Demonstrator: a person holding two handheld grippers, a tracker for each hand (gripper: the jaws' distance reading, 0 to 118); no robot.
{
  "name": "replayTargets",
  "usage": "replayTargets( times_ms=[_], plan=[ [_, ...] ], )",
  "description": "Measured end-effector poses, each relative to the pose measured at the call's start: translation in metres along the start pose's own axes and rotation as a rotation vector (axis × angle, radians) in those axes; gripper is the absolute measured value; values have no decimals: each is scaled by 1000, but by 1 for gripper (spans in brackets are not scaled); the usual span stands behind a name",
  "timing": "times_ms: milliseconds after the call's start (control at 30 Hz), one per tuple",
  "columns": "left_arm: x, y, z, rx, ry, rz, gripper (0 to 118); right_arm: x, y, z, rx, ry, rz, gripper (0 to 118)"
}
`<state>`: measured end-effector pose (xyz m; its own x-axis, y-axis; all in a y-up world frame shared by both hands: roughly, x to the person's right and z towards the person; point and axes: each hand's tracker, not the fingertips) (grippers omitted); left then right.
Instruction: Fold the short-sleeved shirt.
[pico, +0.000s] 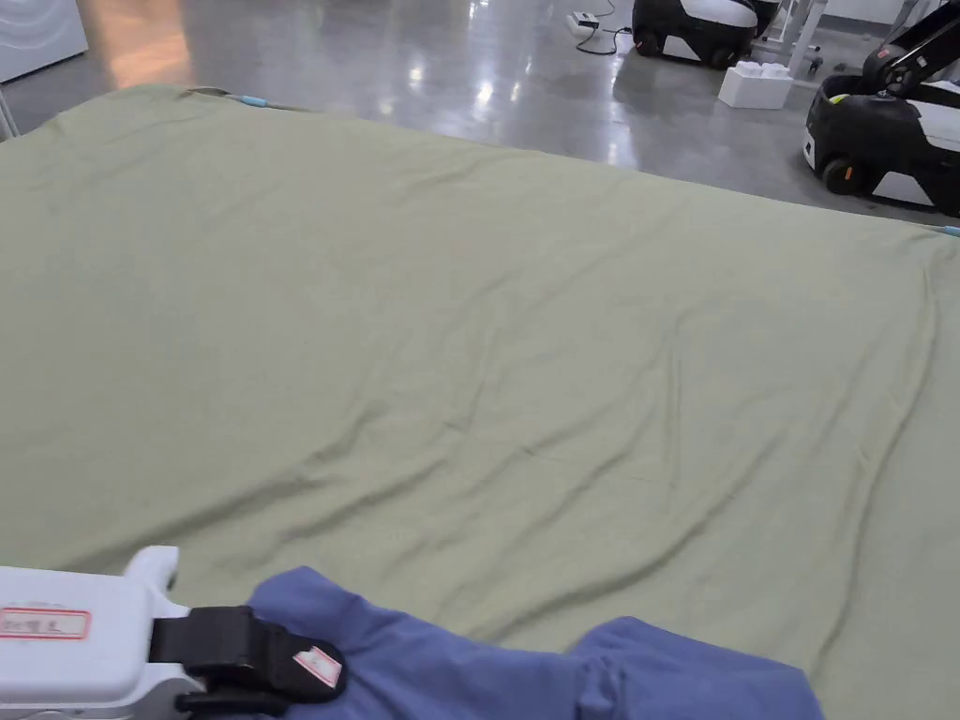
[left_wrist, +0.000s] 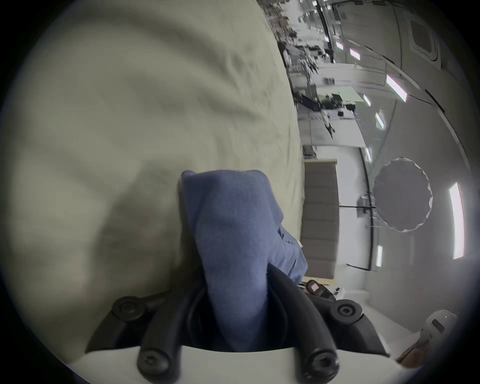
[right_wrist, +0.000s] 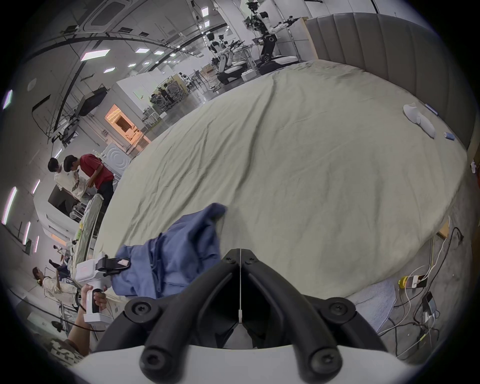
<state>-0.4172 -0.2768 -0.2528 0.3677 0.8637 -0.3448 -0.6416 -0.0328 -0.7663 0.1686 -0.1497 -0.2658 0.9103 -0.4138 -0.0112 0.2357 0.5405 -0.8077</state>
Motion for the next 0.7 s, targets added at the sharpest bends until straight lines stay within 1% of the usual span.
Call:
replayTargets(
  times_ms=[133, 200, 233, 333, 400, 467, 600, 633, 700],
  plan=[
    [33, -1, 34, 66, 194, -123, 15, 1, -4, -7, -22, 18, 4, 2],
    [54, -3, 36, 55, 334, -100, 15, 1, -6, -10, -30, 22, 6, 2],
    [62, -5, 33, 68, 357, -124, 15, 2, -8, -11, -32, 26, 6, 2],
    [94, -15, 9, 64, 425, -273, 15, 7, -10, -14, -39, 44, -10, 2],
    [114, -22, -14, 35, 416, -348, 15, 11, -11, -15, -42, 46, -19, 2],
    [129, -29, -39, -27, 341, -367, 15, 16, -11, -14, -44, 43, -28, 2],
    [151, -43, -79, -131, 300, -443, 15, 26, -12, -8, -31, 43, -44, 2],
    [156, -44, -88, -114, 295, -469, 15, 28, -12, -7, -26, 41, -50, 2],
    [163, -46, -102, -132, 266, -475, 15, 34, -12, -6, -18, 34, -64, 2]
  ],
)
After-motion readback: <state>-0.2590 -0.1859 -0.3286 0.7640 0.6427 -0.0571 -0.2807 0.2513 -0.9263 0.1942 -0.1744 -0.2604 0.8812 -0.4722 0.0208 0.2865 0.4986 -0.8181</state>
